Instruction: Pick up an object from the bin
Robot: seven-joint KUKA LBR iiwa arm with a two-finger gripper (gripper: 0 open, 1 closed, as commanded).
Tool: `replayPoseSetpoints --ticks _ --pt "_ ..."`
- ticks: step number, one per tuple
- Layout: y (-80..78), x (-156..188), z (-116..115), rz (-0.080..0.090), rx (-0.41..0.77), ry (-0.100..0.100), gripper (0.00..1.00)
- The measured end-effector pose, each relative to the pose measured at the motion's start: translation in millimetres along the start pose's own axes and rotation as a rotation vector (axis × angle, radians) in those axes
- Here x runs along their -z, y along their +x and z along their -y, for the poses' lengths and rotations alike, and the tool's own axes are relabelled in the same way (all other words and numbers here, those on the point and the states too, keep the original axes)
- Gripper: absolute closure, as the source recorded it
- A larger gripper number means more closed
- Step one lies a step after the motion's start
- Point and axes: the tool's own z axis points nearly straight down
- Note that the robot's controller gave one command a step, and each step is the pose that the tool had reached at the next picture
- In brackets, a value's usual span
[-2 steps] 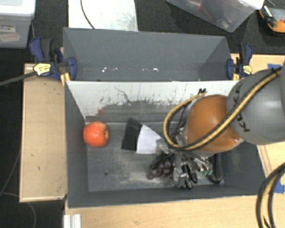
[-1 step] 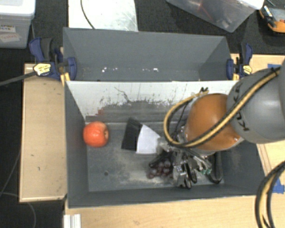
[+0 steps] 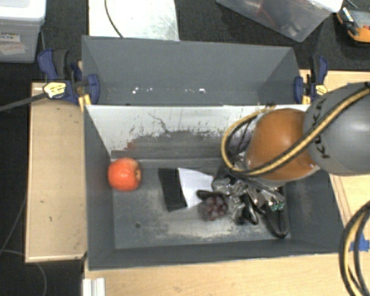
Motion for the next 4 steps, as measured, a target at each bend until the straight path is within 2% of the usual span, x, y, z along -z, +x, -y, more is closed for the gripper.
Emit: replayPoseSetpoints --ticks 1,2,3,4 --pt "0.2 0 0 0.0 -0.002 0.0 1.0" --pt "0.4 29 1 0.003 -0.01 0.0 1.0" --pt "-5.9 162 9 -0.002 -0.01 -0.002 1.0" --pt "-9.1 168 13 0.018 -0.01 0.006 1.0"
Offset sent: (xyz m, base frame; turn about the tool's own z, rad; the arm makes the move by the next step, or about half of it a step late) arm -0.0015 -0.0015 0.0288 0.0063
